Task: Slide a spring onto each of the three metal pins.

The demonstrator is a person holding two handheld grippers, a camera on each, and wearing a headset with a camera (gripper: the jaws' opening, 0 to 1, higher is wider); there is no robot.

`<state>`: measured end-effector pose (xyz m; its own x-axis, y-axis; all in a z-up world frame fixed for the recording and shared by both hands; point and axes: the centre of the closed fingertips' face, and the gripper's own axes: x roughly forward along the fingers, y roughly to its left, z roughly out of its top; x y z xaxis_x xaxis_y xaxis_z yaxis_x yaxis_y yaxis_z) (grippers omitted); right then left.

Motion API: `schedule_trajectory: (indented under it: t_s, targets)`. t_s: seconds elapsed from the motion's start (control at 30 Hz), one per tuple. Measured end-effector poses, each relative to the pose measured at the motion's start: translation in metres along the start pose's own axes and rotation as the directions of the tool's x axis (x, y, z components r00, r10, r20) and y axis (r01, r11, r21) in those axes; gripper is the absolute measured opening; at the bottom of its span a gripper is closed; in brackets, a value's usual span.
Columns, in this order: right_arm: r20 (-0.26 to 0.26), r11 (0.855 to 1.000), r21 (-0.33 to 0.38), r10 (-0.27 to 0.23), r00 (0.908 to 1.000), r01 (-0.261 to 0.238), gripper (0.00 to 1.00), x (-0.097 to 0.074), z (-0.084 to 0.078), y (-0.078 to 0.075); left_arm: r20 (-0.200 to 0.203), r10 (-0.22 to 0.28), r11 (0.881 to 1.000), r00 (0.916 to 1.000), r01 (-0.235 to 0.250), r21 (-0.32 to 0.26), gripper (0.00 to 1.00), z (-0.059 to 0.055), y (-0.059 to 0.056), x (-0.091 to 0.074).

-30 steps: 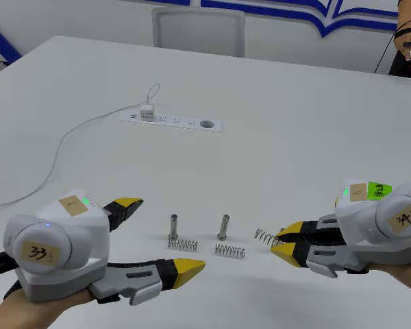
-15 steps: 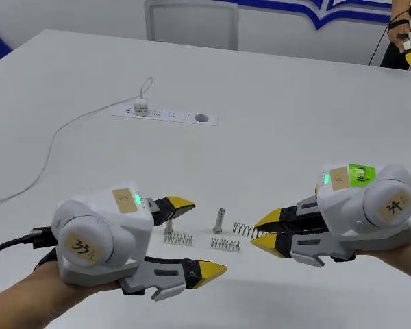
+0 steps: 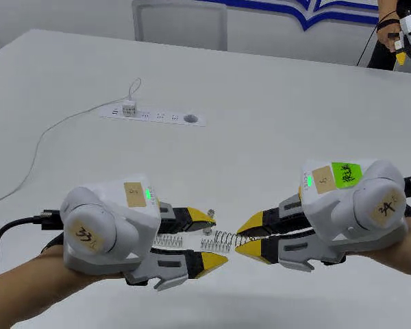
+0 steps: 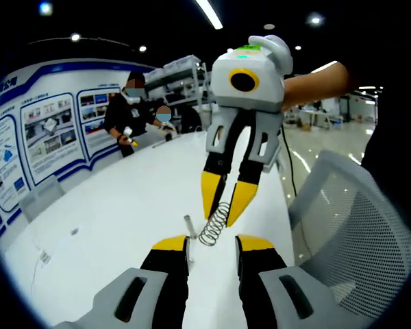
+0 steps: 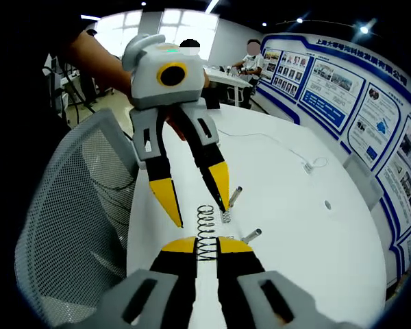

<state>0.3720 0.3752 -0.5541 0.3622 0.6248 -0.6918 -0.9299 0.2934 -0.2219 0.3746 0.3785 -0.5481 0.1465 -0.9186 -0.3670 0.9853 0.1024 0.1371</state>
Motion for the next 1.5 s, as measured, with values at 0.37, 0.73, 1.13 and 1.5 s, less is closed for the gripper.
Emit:
schedule_trajectory:
  t_s: [0.37,0.73,1.13,1.5]
  targets:
    - [-0.001,0.999,-0.028,0.022,0.9997,-0.022,0.11,0.004,0.005,0.006,-0.033,-0.025,0.999,0.9992,0.026,0.036,0.17,0.000,-0.004,0.004]
    - [-0.002,0.998,-0.048,0.041,0.9992,-0.041,0.10,0.004,0.008,0.011,-0.078,-0.046,0.992,0.9959,0.055,0.113,0.12,-0.004,-0.009,0.003]
    - [0.038,0.997,-0.020,0.077,0.9963,-0.076,0.12,-0.001,0.012,0.017,-0.043,-0.094,0.991,0.9947,0.097,0.092,0.10,0.000,-0.017,-0.002]
    - [0.034,0.998,0.010,0.056,0.9978,-0.057,0.13,-0.001,0.002,0.011,-0.025,-0.099,0.992,0.9948,0.101,0.077,0.10,0.003,-0.013,-0.006]
